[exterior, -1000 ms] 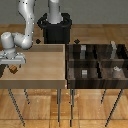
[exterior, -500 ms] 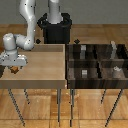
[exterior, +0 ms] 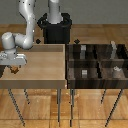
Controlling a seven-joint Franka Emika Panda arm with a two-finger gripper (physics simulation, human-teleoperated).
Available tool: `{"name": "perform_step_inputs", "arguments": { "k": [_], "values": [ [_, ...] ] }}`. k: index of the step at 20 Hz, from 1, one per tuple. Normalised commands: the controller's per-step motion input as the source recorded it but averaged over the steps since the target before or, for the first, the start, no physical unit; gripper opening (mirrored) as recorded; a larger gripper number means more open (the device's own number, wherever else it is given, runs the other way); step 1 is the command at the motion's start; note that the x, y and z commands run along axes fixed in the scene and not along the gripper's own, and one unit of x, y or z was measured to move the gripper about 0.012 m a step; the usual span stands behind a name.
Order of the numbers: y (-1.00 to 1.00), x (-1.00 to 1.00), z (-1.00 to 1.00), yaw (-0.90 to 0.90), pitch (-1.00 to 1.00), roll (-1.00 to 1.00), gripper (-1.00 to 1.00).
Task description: Place the loaf of bread into the appropriate compartment.
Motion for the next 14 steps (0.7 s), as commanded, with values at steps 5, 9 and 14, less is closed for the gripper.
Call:
{"name": "perform_step_inputs", "arguments": {
  "k": [5,9,14],
  "values": [
    [0.00,0.00,0.00,0.00,0.00,0.00,-1.00],
    [0.00,0.00,0.00,0.00,0.00,0.00,-1.00],
    [0.00,0.00,0.00,0.00,0.00,0.00,1.00]
  ]
}}
